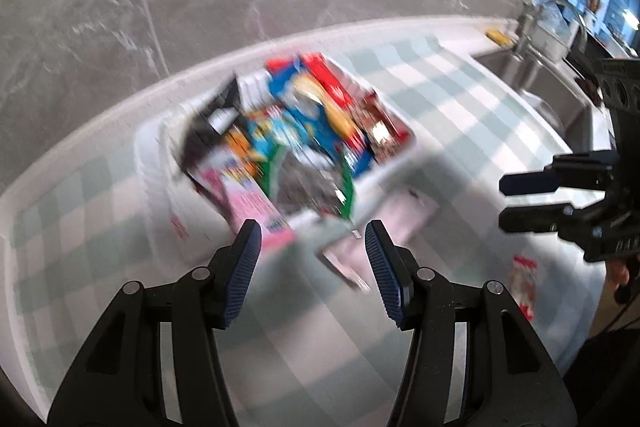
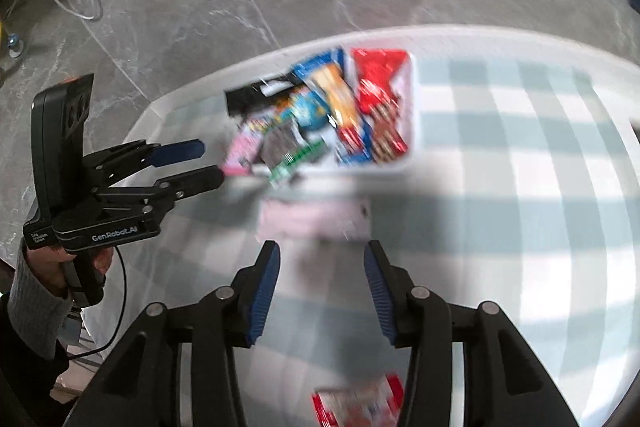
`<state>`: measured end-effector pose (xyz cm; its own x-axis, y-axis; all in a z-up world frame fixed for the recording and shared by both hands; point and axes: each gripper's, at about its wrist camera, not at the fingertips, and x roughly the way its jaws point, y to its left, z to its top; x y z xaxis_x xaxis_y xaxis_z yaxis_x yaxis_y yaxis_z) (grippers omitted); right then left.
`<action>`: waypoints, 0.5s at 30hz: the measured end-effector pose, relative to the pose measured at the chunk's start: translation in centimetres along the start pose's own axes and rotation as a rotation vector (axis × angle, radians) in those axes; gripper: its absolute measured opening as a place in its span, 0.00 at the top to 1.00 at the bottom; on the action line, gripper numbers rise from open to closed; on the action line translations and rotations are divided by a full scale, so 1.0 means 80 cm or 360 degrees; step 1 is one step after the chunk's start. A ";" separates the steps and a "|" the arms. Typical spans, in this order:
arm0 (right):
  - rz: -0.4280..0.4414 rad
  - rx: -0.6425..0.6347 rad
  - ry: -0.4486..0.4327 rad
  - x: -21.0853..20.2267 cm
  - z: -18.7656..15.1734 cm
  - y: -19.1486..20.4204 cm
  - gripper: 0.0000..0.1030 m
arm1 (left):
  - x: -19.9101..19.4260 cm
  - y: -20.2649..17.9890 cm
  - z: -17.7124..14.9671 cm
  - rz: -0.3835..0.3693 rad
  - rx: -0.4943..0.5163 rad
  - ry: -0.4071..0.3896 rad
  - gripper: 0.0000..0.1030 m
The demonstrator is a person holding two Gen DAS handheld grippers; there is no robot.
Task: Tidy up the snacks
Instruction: 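Move left tool to pink bar while right tool moves to red-white candy packet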
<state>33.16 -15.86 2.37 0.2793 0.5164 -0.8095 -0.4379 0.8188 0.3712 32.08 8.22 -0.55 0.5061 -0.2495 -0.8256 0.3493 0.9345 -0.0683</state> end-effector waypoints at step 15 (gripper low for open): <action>-0.0102 0.0317 0.0091 -0.015 -0.075 -0.049 0.48 | 0.081 -0.033 -0.008 -0.0181 0.0179 0.0188 0.42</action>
<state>29.42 -21.22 -0.86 0.2496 0.4512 -0.8568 -0.2416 0.8858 0.3961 33.92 4.33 -6.04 0.3648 -0.3139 -0.8766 0.4881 0.8662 -0.1071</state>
